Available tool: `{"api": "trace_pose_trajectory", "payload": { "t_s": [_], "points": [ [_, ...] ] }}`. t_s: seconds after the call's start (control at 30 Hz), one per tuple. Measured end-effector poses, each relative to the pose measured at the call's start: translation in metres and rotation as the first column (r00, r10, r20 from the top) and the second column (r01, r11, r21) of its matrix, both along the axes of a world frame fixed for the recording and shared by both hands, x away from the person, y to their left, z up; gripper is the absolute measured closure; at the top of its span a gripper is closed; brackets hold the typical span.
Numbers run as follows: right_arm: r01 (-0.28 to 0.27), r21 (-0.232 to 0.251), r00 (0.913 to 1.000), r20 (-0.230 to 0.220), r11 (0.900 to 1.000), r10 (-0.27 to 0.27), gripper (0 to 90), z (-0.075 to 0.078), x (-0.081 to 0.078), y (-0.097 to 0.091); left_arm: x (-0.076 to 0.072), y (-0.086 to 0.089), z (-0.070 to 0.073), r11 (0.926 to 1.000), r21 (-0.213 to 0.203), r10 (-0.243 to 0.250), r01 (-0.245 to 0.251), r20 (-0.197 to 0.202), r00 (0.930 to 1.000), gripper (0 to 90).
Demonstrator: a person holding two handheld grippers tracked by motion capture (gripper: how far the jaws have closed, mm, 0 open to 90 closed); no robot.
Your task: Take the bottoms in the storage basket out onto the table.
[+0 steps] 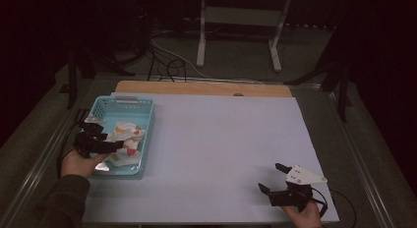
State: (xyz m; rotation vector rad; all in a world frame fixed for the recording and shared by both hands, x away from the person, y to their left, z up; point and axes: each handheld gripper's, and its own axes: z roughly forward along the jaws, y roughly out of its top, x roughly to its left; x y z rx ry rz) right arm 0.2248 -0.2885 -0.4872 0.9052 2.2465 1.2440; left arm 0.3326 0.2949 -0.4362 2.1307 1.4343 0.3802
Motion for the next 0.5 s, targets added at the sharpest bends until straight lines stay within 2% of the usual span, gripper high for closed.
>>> {"api": "trace_pose_trajectory", "payload": {
  "t_s": [0.17,0.2,0.23,0.3,0.37,0.4,0.47,0.5],
  "points": [
    [-0.003,-0.001,1.0000,-0.002,1.0000,0.003,8.7,0.000,0.000,0.001,0.004,-0.001,-0.005,0.9996,0.021,0.019,-0.018,-0.046,0.9988,36.0],
    [-0.003,0.001,1.0000,-0.001,1.0000,0.003,8.7,0.000,0.000,0.001,0.006,-0.003,-0.007,0.9980,0.057,0.031,-0.028,-0.063,0.9975,37.9],
    [-0.003,0.001,1.0000,-0.001,1.0000,0.003,8.7,0.000,0.000,0.001,0.006,-0.003,-0.007,0.9980,0.057,0.031,-0.028,-0.063,0.9975,39.0],
    [-0.005,-0.002,1.0000,-0.001,1.0000,0.005,8.7,0.000,0.000,0.001,0.008,-0.004,-0.009,0.9955,0.092,0.029,-0.022,-0.077,0.9966,41.7],
    [-0.007,0.000,1.0000,0.000,1.0000,0.007,8.7,0.000,0.000,0.002,0.009,-0.006,-0.011,0.9949,0.099,0.025,-0.016,-0.091,0.9956,44.3],
    [-0.009,-0.001,1.0000,-0.002,1.0000,0.009,8.7,0.000,0.000,0.002,0.011,-0.007,-0.012,0.9939,0.110,0.019,-0.008,-0.103,0.9945,50.0],
    [-0.013,0.000,0.9999,-0.005,0.9999,0.013,8.7,0.000,0.001,0.002,0.012,-0.008,-0.013,0.9934,0.115,0.019,-0.005,-0.115,0.9932,55.2],
    [-0.013,0.000,0.9999,-0.005,0.9999,0.013,8.7,0.000,0.001,0.002,0.013,-0.008,-0.014,0.9937,0.112,0.012,0.002,-0.127,0.9918,55.2]
  ]
}}
